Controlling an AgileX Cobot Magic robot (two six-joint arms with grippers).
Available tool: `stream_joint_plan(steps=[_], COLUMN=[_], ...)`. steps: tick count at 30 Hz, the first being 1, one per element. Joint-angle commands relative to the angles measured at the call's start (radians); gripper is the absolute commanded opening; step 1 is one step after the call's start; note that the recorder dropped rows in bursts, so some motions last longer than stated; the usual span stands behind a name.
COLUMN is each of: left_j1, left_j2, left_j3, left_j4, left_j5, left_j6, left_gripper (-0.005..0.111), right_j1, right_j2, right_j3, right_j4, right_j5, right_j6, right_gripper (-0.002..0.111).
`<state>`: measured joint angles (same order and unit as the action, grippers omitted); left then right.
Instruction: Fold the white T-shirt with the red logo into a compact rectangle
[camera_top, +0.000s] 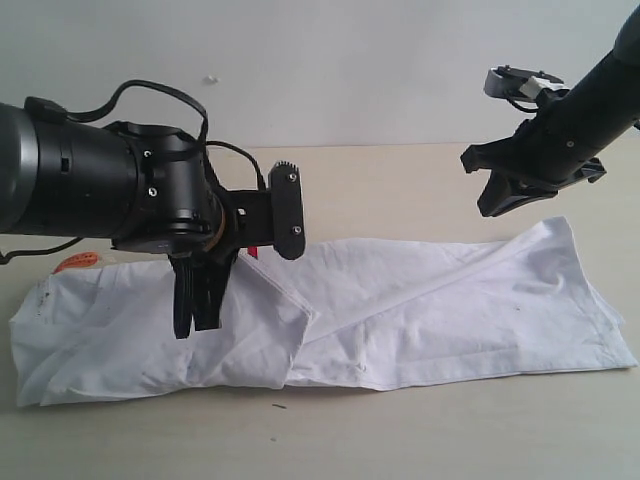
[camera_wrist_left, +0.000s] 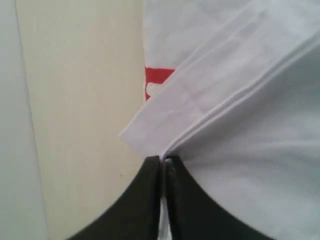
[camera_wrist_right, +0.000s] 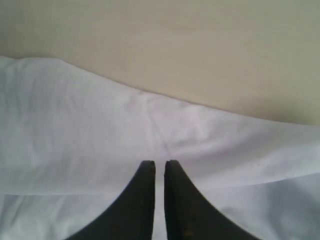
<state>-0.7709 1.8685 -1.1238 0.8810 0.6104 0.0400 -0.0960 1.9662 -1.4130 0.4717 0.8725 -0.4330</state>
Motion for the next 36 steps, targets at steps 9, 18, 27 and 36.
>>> stream_joint_plan(steps=[9,18,27,36], left_j1=[0.005,0.005,0.005,0.066], left_j2=[0.005,0.005,-0.023,0.080], left_j3=[-0.007,-0.007,0.002,0.090], left_j4=[0.227,0.224,0.064,-0.292], left_j5=[-0.018,-0.098,-0.114,-0.196], left_j6=[-0.313,-0.414,-0.468,-0.163], left_gripper=[0.040,0.040,0.027,0.000], right_j1=[0.002,0.002,0.002,0.002], right_j2=[-0.011,-0.011,-0.011,-0.011], right_j3=[0.002,0.000,0.000,-0.002], right_j4=[-0.010,-0.009,-0.009,-0.009], right_j5=[-0.009,-0.009,-0.009,-0.009], right_j6=[-0.012,-0.012,-0.012,-0.012], right_gripper=[0.009,0.009,0.009,0.009])
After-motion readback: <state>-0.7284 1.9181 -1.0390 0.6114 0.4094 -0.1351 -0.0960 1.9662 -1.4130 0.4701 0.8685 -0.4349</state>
